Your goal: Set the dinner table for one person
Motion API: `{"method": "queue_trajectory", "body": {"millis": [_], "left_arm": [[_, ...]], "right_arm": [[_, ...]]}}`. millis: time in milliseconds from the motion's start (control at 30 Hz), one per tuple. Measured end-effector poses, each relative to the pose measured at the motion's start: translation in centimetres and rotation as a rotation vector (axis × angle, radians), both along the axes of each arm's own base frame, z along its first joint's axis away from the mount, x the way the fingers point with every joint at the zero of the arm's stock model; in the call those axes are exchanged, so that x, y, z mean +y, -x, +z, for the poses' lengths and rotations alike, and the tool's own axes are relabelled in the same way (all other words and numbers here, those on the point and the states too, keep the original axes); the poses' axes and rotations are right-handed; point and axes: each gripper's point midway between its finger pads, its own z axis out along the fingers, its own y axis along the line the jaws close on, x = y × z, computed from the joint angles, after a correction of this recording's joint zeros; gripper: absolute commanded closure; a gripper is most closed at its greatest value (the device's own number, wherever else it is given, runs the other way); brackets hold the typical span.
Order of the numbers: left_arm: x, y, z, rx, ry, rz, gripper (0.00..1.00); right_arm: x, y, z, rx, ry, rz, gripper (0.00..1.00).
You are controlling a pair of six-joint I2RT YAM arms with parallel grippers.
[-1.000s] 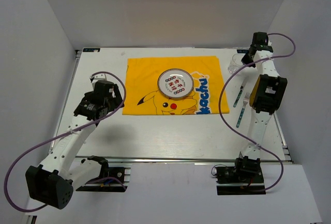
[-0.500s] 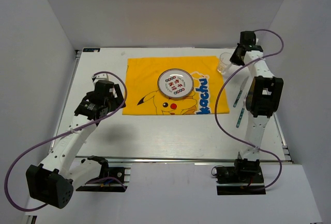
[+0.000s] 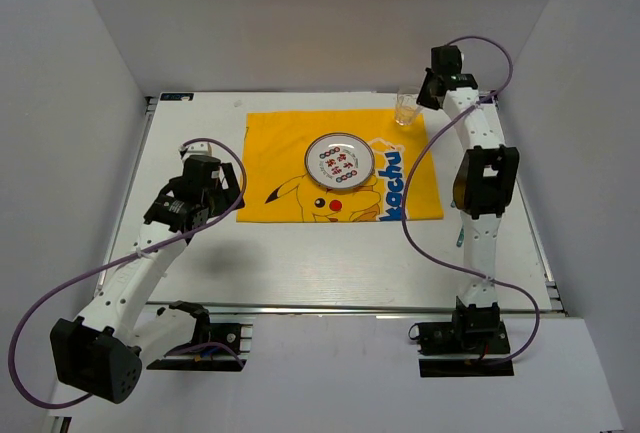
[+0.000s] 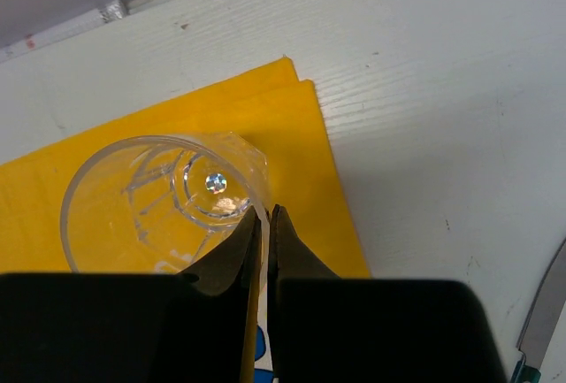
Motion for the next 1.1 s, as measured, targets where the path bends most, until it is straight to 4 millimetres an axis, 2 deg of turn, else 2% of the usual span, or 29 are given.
{"method": "queue_trajectory", "body": {"millis": [167, 267, 300, 333, 367, 433, 567, 667, 733, 800, 867, 933, 1000, 1033, 1100], "left_arm": [[-0.1, 0.0, 0.0, 0.0, 0.004, -0.006, 0.02], [-0.2, -0.1, 0.0, -0.001, 0.006, -0.008, 0.02], [-0.2, -0.1, -0.1, -0.001, 0.006, -0.009, 0.02], [-0.2, -0.1, -0.1, -0.001, 0.006, -0.01, 0.02], [-0.2, -0.1, -0.1, -0.001, 0.007, -0.01, 0.02], [-0.3, -0.1, -0.1, -0.001, 0.008, -0.011, 0.02], [-0.3, -0.1, -0.2, 0.001, 0.008, -0.012, 0.02], [-0.3, -0.1, -0.2, 0.002, 0.007, -0.012, 0.02], [-0.2, -0.1, -0.2, 0.001, 0.005, -0.01, 0.02], [-0.1, -0.1, -0.1, -0.003, 0.002, -0.005, 0.02], [0.1, 0.0, 0.1, -0.011, -0.002, 0.002, 0.02], [0.3, 0.1, 0.4, -0.021, -0.003, 0.009, 0.02], [0.4, 0.2, 0.8, -0.034, 0.0, 0.013, 0.02], [0.3, 0.2, 0.9, -0.039, 0.002, 0.012, 0.02], [0.2, 0.3, 1.0, -0.042, 0.004, 0.008, 0.02]], "right_arm": [[-0.2, -0.2, -3.2, 0.054, 0.025, -0.007, 1.0], [-0.2, -0.2, -4.3, 0.072, 0.028, -0.005, 1.0], [-0.2, -0.1, -4.5, 0.076, 0.029, -0.005, 0.86], [-0.2, -0.2, -4.7, 0.079, 0.028, -0.005, 0.77], [-0.1, -0.2, -4.8, 0.08, 0.023, -0.005, 0.49], [0.1, -0.3, -4.8, 0.074, 0.004, -0.013, 0.11], [0.8, -0.7, -3.6, 0.041, -0.03, 0.006, 0.11], [1.1, -0.3, -0.7, 0.0, -0.07, 0.018, 0.11], [0.5, 1.1, 2.5, -0.031, -0.088, 0.021, 0.11], [-1.0, 3.6, 6.0, -0.06, -0.093, 0.003, 0.11], [-3.1, 6.9, 9.5, -0.104, -0.088, -0.032, 0.11], [-5.4, 11.2, 11.0, -0.118, -0.087, -0.072, 0.11], [-7.3, 15.3, 10.7, -0.122, -0.088, -0.112, 0.11], [-8.0, 17.2, 9.8, -0.102, -0.085, -0.135, 0.11], [-9.0, 20.6, 6.7, -0.035, -0.079, -0.17, 0.11]]}}
